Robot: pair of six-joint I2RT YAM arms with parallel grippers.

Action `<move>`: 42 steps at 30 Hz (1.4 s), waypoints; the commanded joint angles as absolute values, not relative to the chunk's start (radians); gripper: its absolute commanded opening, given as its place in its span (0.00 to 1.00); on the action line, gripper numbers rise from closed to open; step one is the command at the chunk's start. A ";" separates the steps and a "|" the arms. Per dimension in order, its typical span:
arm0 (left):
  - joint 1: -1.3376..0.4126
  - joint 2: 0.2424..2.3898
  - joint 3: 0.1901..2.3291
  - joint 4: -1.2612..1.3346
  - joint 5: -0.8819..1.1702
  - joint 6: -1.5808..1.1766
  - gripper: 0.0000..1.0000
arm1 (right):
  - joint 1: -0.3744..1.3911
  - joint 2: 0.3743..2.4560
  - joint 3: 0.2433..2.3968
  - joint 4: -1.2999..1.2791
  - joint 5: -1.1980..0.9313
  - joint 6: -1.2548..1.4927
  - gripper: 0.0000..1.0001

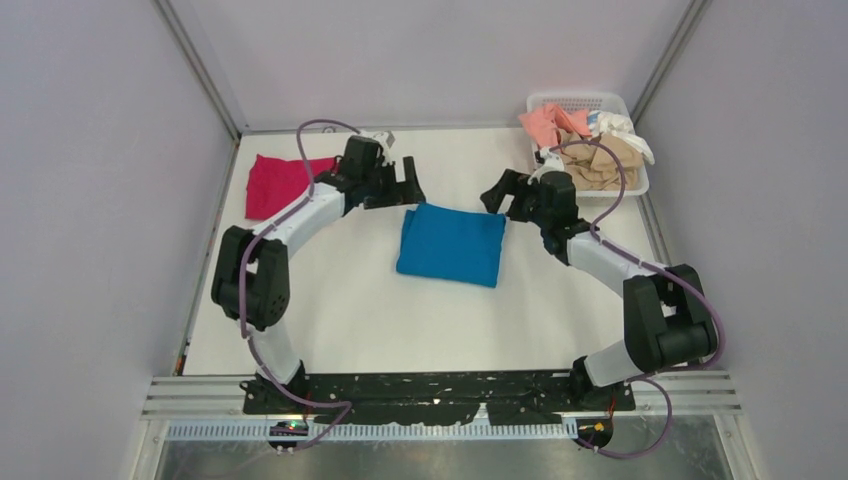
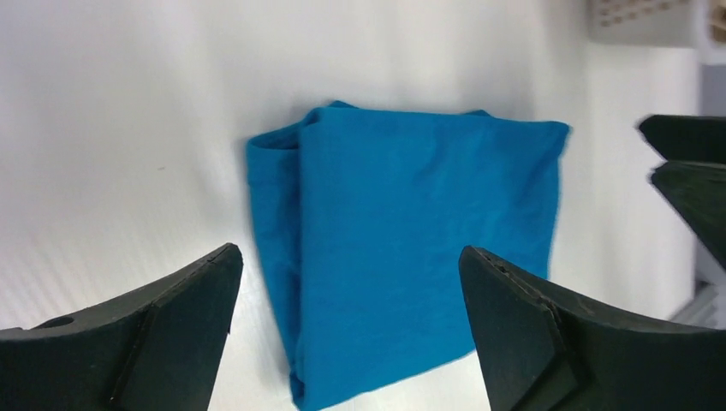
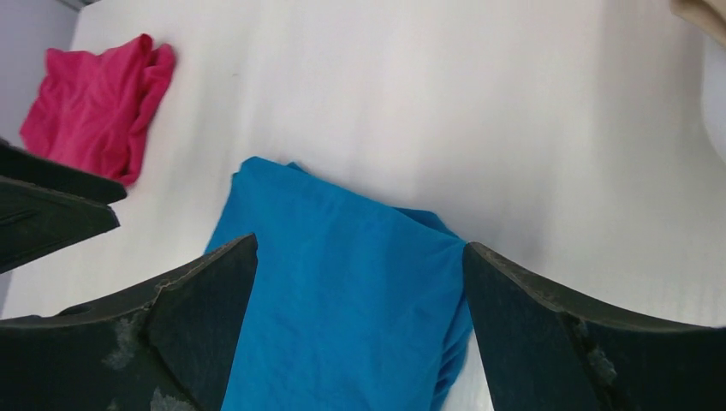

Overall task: Fold and stack the t-shirts
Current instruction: Fold the long partially folded tshirt into a neat square, then put the neatly folded tshirt into the corner of the board with the left arm

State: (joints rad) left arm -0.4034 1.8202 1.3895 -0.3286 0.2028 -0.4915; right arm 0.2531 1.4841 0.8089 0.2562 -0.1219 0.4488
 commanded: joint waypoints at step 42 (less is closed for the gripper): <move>-0.495 1.533 1.040 -0.314 0.218 -0.535 0.99 | 0.289 1.227 0.547 0.327 -0.564 0.556 0.95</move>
State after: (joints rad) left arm -0.5266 1.4940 0.9504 -0.2085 0.3061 -0.5232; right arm 0.2764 1.2987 0.6216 0.3458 -0.5213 0.5388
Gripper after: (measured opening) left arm 0.994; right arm 0.947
